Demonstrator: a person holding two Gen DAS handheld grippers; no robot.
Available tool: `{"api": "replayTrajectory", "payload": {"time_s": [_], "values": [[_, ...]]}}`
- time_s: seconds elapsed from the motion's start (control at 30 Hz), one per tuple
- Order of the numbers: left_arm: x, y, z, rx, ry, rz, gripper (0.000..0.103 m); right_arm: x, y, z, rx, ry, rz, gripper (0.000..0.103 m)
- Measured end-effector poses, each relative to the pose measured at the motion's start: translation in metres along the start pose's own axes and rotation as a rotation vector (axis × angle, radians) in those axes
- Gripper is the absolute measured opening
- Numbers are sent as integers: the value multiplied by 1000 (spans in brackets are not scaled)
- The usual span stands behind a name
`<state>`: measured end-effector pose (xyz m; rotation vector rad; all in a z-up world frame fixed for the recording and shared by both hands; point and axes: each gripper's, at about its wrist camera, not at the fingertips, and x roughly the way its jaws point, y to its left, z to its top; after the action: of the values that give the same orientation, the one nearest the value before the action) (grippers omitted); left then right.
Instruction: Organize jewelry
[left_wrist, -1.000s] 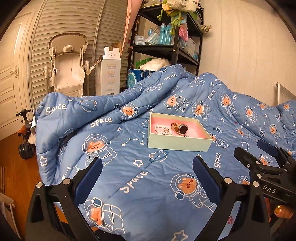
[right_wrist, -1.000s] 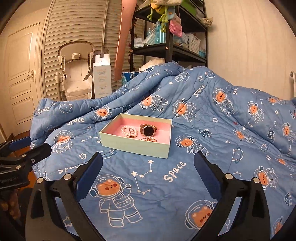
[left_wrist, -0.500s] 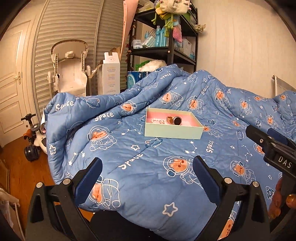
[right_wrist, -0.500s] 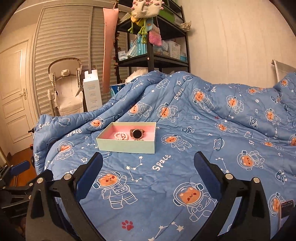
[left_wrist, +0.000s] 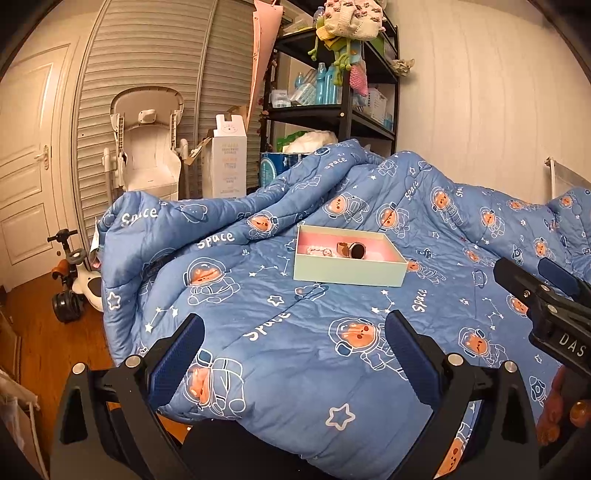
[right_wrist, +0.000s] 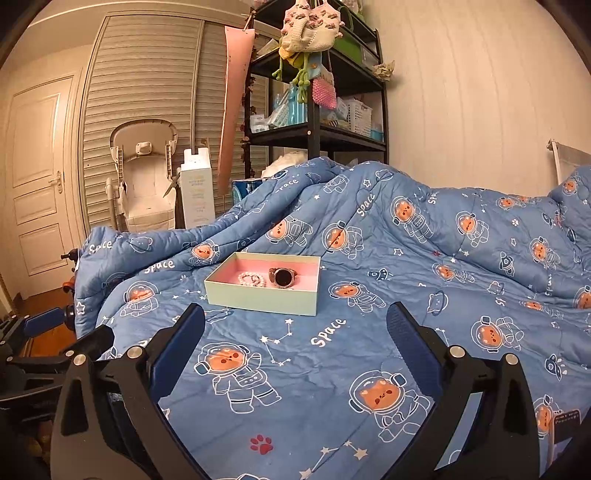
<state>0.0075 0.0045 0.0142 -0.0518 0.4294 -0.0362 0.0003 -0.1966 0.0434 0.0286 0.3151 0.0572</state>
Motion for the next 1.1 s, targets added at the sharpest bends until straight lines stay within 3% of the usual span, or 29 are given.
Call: {"api": "replayTrajectory", "payload": {"time_s": [1.1], "values": [[4,5,-4,-14,27,15,96,5,-2,-2,13,12,-5,97]]}}
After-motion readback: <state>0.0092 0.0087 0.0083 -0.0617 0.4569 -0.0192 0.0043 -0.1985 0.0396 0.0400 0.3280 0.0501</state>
